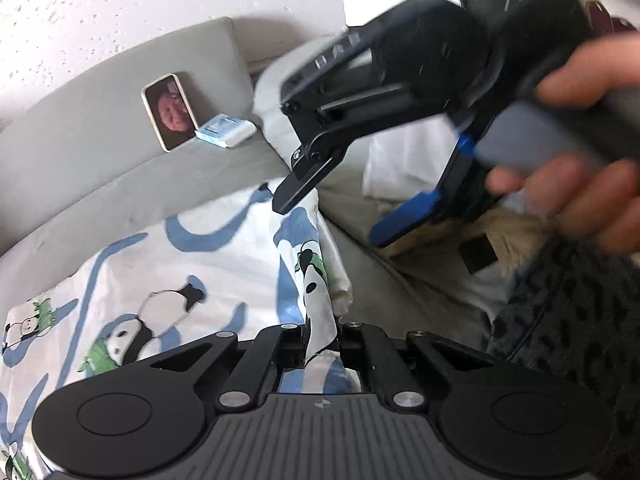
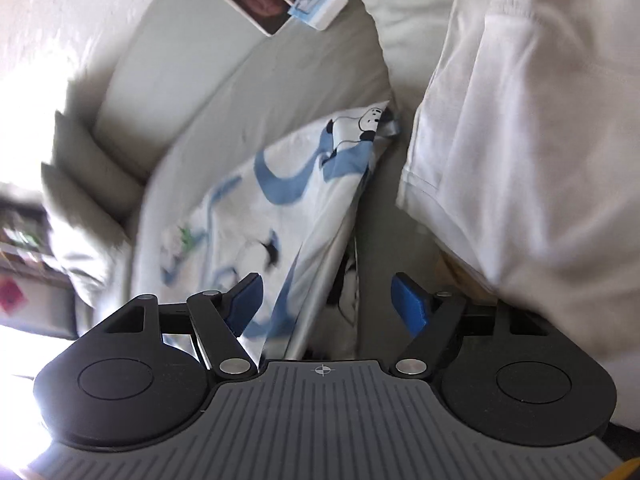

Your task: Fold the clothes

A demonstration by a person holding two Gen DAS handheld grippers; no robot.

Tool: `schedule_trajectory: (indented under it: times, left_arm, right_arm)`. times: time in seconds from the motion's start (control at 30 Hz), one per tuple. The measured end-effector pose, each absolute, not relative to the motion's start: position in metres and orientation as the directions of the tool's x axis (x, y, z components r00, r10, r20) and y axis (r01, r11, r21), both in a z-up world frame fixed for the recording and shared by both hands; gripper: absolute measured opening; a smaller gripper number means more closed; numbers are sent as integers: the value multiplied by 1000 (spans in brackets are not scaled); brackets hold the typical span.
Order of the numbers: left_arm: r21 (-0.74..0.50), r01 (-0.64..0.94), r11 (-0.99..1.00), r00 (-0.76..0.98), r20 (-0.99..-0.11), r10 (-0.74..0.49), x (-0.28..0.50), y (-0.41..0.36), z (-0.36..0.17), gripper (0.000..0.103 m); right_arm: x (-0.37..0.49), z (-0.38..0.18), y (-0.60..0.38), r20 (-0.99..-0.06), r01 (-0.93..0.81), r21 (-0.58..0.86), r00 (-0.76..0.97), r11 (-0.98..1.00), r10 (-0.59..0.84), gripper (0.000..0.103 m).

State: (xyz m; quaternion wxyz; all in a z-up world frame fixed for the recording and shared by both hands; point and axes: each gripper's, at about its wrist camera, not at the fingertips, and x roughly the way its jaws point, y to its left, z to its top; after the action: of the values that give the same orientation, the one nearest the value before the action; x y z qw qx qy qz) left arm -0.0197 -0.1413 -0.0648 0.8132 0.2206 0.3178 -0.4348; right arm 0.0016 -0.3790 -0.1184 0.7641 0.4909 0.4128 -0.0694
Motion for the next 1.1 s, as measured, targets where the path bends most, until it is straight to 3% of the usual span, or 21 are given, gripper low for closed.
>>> schedule_trajectory:
  times: [0.17,0.33,0.4,0.43,0.47,0.5,0.53,0.77,0.93,1.1]
  left_arm:
    - [21,829,558,410,-701,-584,-9,-125,-47,0]
    - [3,836,549,397,-694,-600,-8,-117,-40,0]
    - [-4,841,541,387,-695,-606,-8,-116,-40,0]
    - [-11,843,538,380,-696,-610,-7,-115,-40,0]
    - [-17,843,537,375,-698,-610,-5,-114,-41,0]
    - [-28,843,537,366,-702,-611,-3,-113,-43,0]
    - [-42,842,537,355,-706,-612,-2,-112,-45,0]
    - [-131,832,539,307,-702,-643,7,-100,-49,0]
    - [-221,807,548,300,-646,-702,16,-69,-39,0]
    - [-354,717,600,306,-614,-728,41,-12,-35,0]
  right_arm:
    - [34,-140,-386,-653,535,751,685,387,322,77]
    - [67,-158,-397,-697,606,712,672,354,251,76]
    - [76,-162,-400,-715,627,691,666,360,213,65]
    - [79,-163,-400,-721,629,681,664,375,198,53]
    - [82,-164,-400,-727,630,672,662,390,184,29]
    - [84,-165,-401,-731,631,664,661,402,170,15]
    - [86,-165,-400,-731,632,661,664,405,157,7]
    - [88,-138,-402,-695,597,658,716,459,64,6]
    - [103,-90,-373,-712,572,528,702,627,-41,5]
    - [144,-56,-316,-746,506,405,665,761,-45,5]
